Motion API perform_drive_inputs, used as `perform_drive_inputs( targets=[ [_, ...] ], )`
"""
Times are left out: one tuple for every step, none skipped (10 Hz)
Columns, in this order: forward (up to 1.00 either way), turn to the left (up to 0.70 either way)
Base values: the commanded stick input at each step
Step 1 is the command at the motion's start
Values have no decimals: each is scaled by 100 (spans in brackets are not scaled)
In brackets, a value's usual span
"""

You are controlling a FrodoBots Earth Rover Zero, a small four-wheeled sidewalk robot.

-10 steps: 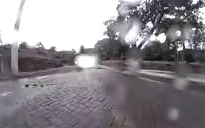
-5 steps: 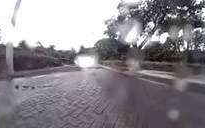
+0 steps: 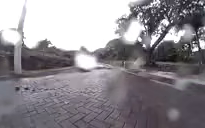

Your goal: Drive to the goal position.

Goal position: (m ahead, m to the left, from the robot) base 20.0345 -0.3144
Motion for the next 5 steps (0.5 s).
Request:
perform_drive_inputs(
  targets=[
    [85,0],
    [85,0],
    [85,0],
    [85,0],
    [85,0]
  ],
)
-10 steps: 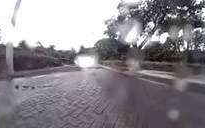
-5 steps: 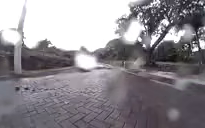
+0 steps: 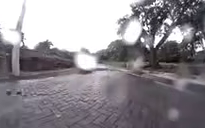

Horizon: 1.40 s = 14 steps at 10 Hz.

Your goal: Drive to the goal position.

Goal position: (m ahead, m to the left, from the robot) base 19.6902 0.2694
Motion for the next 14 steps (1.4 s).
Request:
perform_drive_inputs(
  targets=[
    [85,0],
    [85,0],
    [85,0],
    [85,0],
    [85,0],
    [85,0],
    [85,0],
    [85,0],
    [85,0],
    [85,0],
    [85,0],
    [85,0],
    [85,0],
    [85,0]
  ],
)
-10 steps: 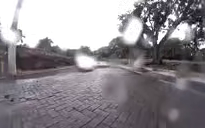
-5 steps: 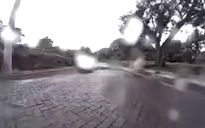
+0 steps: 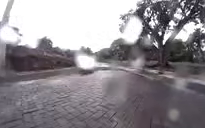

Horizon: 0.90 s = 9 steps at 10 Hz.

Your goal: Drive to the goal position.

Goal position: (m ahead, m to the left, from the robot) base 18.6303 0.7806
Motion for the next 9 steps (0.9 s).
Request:
perform_drive_inputs(
  targets=[
    [85,0],
    [85,0],
    [85,-20],
    [85,-11],
    [85,0],
    [85,0],
    [85,0],
    [85,0],
    [85,0]
  ],
)
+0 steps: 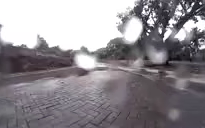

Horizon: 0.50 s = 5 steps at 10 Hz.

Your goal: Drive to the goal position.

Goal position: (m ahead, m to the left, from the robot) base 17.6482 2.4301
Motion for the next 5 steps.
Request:
perform_drive_inputs(
  targets=[
    [85,0],
    [85,0],
    [85,0],
    [85,0],
    [85,0]
  ],
)
